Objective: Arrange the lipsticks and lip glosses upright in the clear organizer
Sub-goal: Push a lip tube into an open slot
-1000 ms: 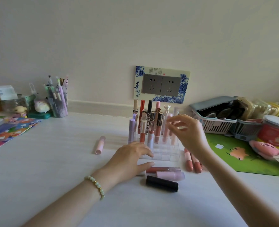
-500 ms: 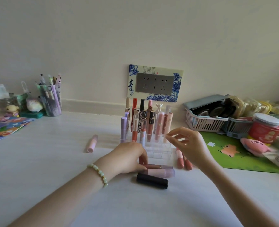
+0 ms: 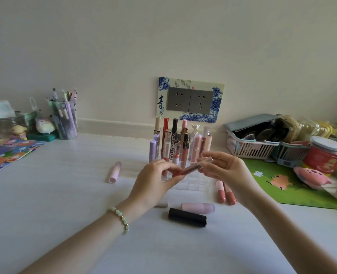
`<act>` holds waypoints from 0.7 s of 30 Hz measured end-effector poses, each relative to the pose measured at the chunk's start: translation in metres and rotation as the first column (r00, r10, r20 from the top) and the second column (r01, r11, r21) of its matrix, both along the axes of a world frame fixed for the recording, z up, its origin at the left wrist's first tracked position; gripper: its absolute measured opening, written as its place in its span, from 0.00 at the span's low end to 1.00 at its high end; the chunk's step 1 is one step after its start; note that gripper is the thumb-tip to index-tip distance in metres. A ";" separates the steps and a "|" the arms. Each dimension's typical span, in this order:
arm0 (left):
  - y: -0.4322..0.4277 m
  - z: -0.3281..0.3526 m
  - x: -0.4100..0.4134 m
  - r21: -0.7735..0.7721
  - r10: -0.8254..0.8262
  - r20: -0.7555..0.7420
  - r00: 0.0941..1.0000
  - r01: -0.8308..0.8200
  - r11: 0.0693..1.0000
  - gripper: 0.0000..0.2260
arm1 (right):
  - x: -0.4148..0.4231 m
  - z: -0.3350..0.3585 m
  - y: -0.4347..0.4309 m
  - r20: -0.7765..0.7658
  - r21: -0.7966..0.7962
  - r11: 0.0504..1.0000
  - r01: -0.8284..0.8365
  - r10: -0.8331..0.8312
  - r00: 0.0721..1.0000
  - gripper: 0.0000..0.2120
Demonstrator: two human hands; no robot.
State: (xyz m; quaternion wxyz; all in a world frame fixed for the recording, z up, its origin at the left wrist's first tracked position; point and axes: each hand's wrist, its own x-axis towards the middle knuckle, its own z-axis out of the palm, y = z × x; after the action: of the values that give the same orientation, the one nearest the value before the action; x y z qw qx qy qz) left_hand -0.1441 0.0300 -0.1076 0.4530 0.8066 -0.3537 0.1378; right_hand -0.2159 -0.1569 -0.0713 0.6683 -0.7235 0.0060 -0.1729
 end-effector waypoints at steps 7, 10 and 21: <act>0.002 -0.004 -0.003 0.083 -0.032 -0.119 0.992 0.042 0.996 0.17 | 0.009 0.016 0.010 0.214 -0.167 0.965 0.204 -0.167 0.962 0.11; 0.006 -0.007 -0.002 0.221 -0.010 -0.110 0.994 0.034 0.975 0.18 | 0.021 0.018 0.010 0.300 -0.259 0.921 0.291 -0.210 0.931 0.10; 0.007 -0.013 0.002 0.302 -0.043 0.026 0.999 0.033 0.953 0.17 | 0.050 -0.003 0.016 0.290 -0.392 0.858 0.332 -0.227 0.930 0.09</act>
State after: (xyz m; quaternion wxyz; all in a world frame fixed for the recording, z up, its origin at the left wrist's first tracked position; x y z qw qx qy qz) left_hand -0.1421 0.0369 -0.1208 0.3214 0.8571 -0.3933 0.0862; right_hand -0.1662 -0.1406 -0.0742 0.4534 -0.8199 -0.0057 -0.3496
